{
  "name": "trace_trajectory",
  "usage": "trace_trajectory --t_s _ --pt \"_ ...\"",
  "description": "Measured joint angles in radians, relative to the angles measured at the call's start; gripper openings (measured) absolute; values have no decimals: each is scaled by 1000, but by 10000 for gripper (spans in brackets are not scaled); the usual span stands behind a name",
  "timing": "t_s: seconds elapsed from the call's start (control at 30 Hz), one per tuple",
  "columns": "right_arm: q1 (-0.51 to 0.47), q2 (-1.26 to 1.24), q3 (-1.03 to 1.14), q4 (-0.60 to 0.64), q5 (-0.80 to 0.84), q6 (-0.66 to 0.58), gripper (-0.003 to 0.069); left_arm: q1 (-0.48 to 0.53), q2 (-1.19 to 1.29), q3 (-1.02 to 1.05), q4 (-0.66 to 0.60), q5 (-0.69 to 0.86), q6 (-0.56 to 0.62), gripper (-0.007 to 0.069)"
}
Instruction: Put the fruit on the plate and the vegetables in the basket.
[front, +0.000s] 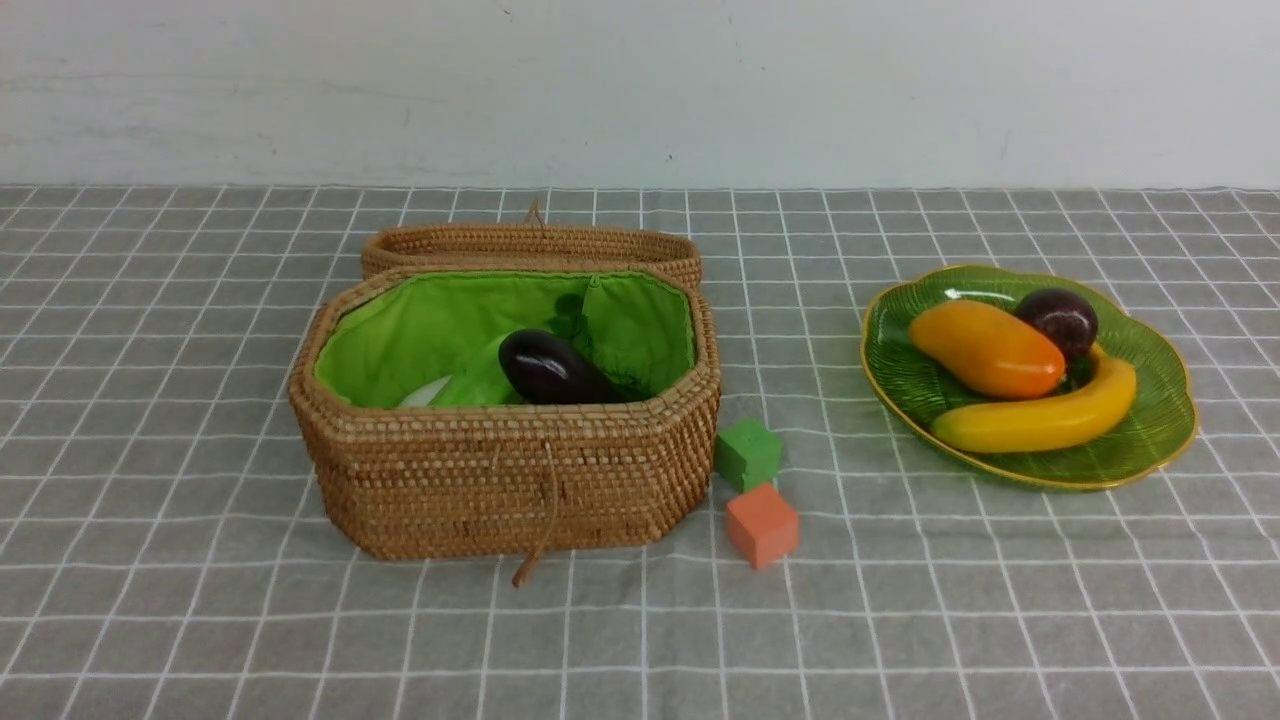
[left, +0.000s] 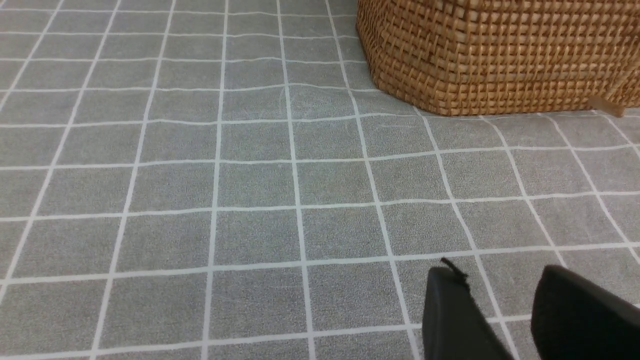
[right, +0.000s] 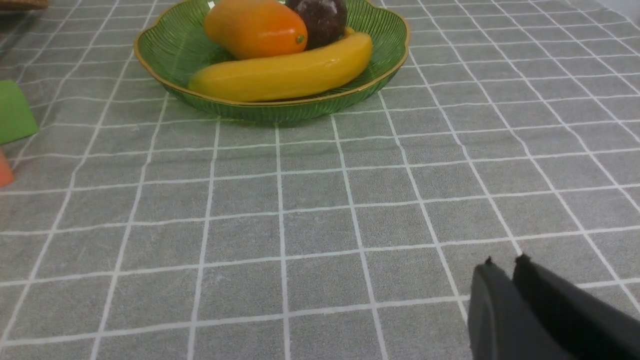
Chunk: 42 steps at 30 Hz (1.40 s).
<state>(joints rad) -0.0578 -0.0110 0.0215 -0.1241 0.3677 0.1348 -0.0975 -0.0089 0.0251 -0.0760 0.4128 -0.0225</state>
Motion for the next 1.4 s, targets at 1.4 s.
trace_trajectory --t_s 1.4 --pt "0 0 0 0 0 -1 113 0 0 0 0 0 0 239"
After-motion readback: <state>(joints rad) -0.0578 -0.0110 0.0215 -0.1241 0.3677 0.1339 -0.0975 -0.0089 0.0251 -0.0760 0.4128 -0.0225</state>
